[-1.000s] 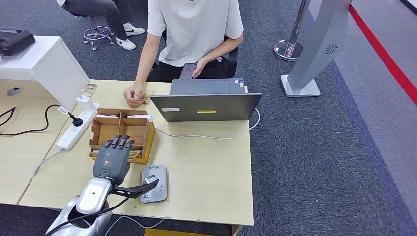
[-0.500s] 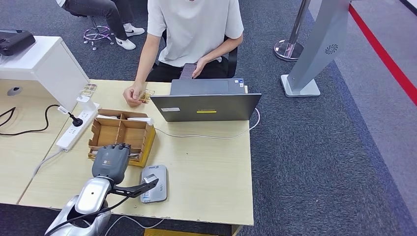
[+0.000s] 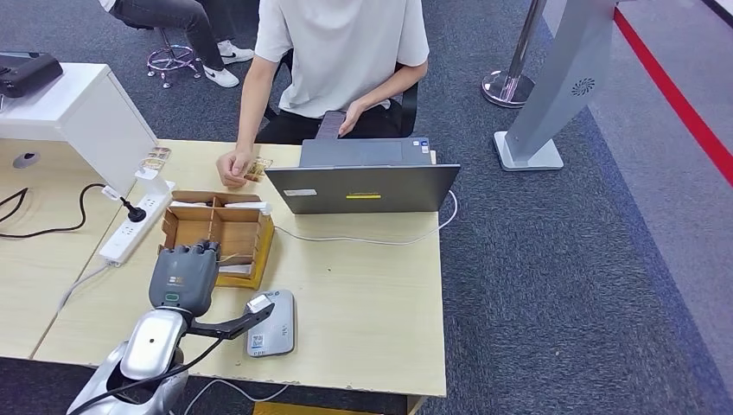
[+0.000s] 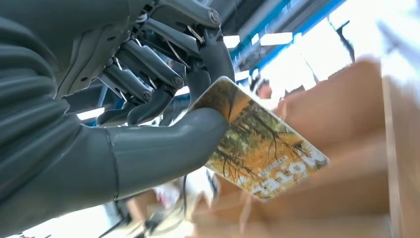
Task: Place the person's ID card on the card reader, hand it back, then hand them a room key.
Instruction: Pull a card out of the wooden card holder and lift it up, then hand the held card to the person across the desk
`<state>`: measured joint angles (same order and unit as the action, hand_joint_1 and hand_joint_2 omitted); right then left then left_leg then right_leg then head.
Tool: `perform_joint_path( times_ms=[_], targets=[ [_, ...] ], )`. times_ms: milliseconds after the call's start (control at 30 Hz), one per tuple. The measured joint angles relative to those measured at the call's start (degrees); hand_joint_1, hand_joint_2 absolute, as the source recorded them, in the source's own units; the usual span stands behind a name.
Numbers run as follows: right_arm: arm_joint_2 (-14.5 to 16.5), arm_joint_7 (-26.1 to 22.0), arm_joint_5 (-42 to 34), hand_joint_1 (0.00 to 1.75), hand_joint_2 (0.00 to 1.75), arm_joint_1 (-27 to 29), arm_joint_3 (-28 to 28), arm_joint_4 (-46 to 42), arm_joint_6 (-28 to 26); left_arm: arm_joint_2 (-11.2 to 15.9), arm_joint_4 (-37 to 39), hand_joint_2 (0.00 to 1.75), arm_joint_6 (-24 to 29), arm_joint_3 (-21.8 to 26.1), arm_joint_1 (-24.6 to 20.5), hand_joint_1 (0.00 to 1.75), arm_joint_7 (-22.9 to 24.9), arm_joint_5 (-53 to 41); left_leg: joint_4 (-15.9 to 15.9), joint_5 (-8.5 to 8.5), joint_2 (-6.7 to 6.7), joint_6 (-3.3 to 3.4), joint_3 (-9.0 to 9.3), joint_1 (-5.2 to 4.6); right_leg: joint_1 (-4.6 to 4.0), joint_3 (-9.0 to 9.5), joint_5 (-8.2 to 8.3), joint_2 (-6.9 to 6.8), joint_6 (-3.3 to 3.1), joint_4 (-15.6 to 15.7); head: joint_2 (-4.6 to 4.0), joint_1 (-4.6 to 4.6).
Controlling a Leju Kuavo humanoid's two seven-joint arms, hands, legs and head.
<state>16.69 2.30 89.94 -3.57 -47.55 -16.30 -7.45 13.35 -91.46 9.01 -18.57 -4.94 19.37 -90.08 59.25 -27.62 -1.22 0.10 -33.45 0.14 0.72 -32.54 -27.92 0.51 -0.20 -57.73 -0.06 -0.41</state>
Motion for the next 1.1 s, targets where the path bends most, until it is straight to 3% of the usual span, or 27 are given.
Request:
perform_joint_path(
  times_ms=[267, 433, 600, 700, 800, 967, 1100],
  targets=[
    [0.0, 0.3, 0.0, 0.00, 1.75, 0.0, -1.3, 0.0, -0.3, 1.1, -7.4, 1.75, -0.5, -2.8, -0.5, 1.75, 0.4, -0.1, 0.0, 0.00, 0.01, 0.00, 0.01, 0.00, 0.00, -0.01, 0.00, 0.00, 0.00, 0.0, 0.00, 0.00],
    [0.0, 0.9, 0.0, 0.00, 1.75, 0.0, -2.9, 0.0, -0.4, 2.6, -15.9, 1.75, -1.8, -7.8, -3.4, 1.75, 0.9, -0.1, 0.0, 0.00, -0.02, 0.00, 0.00, 0.00, 0.00, -0.01, 0.01, -0.02, 0.00, 0.0, 0.01, 0.00],
    [-0.1, 0.9, 0.1, 0.00, 1.75, 0.0, -3.3, -0.1, -0.2, 1.8, -20.9, 1.75, -4.6, -8.8, -9.0, 1.75, -5.2, 0.0, 0.0, 0.03, -0.05, 0.03, 0.00, -0.01, 0.00, -0.03, 0.02, -0.07, 0.01, 0.0, 0.01, 0.01],
    [-0.3, 0.3, 0.1, 0.00, 1.75, -0.2, -1.6, 0.0, 0.1, 1.9, -13.3, 1.75, -5.3, -7.1, -17.5, 1.75, -6.5, 0.1, 0.0, 0.19, -0.15, 0.01, -0.01, 0.00, 0.01, 0.00, 0.11, -0.19, 0.01, 0.0, 0.00, 0.00],
    [-0.7, -0.6, 0.1, 0.00, 1.75, -0.5, -0.5, 0.3, 0.2, 2.2, 0.5, 1.75, -0.4, -6.6, -25.6, 1.75, -6.3, 0.1, 0.0, 0.36, -0.09, -0.11, 0.01, 0.00, 0.00, -0.05, 0.31, -0.09, -0.07, -0.1, 0.00, -0.03],
    [-1.0, -0.2, 0.1, 0.00, 1.75, -0.5, 0.6, 0.8, 0.4, 0.7, 15.1, 1.75, 1.9, -6.5, -31.9, 1.75, -5.4, 0.1, 0.0, 0.41, -0.01, -0.16, -0.02, 0.00, 0.00, -0.11, 0.37, 0.02, -0.08, -0.1, 0.01, -0.08],
    [-1.1, 0.0, 0.1, 0.00, 1.75, -0.5, 0.8, 0.9, 0.4, -0.6, 20.1, 1.75, 1.2, -6.5, -33.7, 0.00, -4.9, 0.1, 0.0, 0.40, -0.01, -0.15, -0.06, -0.01, 0.00, -0.13, 0.37, 0.02, -0.07, -0.1, 0.00, -0.08]
  ],
)
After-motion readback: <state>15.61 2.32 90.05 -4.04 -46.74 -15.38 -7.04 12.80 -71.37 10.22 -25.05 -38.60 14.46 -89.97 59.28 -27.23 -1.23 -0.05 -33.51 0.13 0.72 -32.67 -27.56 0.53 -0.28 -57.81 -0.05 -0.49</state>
